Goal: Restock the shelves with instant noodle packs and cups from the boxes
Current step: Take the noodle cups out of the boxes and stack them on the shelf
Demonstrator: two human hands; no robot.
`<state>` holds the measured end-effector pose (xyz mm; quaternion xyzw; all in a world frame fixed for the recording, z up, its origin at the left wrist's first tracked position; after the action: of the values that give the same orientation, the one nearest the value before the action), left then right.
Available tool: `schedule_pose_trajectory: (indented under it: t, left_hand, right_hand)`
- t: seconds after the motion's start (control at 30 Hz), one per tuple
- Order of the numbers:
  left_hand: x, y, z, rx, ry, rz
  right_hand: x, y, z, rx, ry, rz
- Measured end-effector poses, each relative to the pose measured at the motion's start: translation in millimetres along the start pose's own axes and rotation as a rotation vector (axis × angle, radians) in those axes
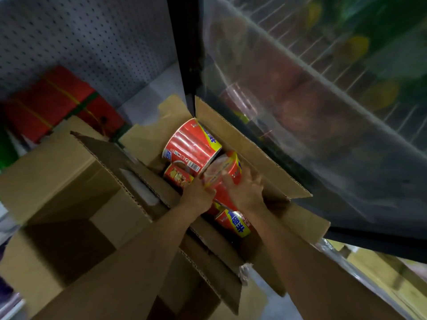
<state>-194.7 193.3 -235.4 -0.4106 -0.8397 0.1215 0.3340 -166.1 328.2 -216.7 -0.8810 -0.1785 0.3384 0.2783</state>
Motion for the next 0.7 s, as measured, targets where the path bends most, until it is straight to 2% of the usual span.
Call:
schedule_pose_trajectory:
  t: [0.1,0.23,0.33,0.7]
  left_hand:
    - [-14,8,8,0.009,-0.107,-0.126]
    - [-24,22,17,-0.026,-0.284,-0.554]
    - [-29,32,19,-0.075,-0.385,-0.684]
    - [-28,38,-8,-0.207,-0.315,-0.898]
  right_hand:
    - [7,8,7,0.003,0.035,-0.011]
    - [14,10,15,-0.013,0.075,0.002]
    - [18,7,18,-0.026,0.102,0.043]
    - [35,-2,-18,0.03,0.209,0.269]
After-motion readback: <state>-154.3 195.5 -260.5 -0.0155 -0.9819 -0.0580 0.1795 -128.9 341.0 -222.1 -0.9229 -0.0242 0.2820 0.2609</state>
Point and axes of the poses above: each hand's wrist, its own z-axis towards the middle knuckle, its own y-axis out of the palm, x = y × z, the point moved 6 cm from there along z, towards the middle knuckle, and after that the axes turned 2 degrees about -y, right-handed, at the moved point
